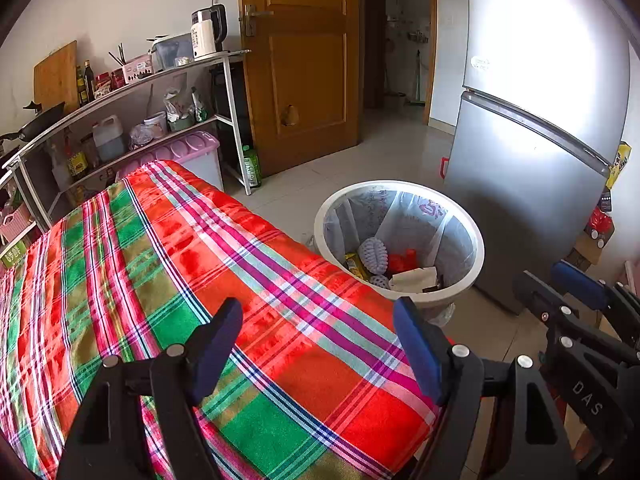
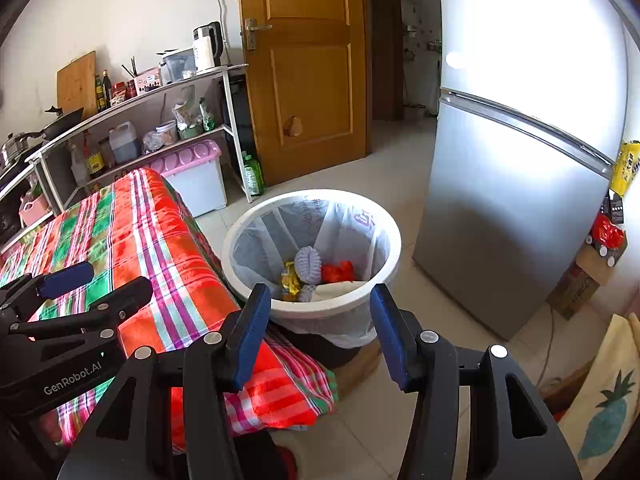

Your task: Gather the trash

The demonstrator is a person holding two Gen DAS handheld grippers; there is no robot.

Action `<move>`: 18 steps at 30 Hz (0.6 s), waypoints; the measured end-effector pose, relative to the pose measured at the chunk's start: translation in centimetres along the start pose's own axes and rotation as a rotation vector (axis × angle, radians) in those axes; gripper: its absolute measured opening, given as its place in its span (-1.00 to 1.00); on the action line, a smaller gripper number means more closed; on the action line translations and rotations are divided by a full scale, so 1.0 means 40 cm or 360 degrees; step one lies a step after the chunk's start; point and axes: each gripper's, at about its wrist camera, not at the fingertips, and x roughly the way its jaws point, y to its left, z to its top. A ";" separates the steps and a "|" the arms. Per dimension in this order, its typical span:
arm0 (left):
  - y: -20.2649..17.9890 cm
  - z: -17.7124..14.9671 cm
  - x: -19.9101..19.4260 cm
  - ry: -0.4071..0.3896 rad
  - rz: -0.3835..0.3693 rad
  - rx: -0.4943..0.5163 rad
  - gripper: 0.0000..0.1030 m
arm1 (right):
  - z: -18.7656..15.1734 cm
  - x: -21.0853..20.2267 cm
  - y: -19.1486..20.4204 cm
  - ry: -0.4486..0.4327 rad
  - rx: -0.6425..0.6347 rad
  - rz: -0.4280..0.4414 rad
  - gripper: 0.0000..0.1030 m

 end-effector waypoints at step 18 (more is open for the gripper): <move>0.001 0.002 -0.004 0.0002 0.0005 0.0002 0.54 | 0.000 -0.001 -0.001 0.0000 0.0002 0.0002 0.02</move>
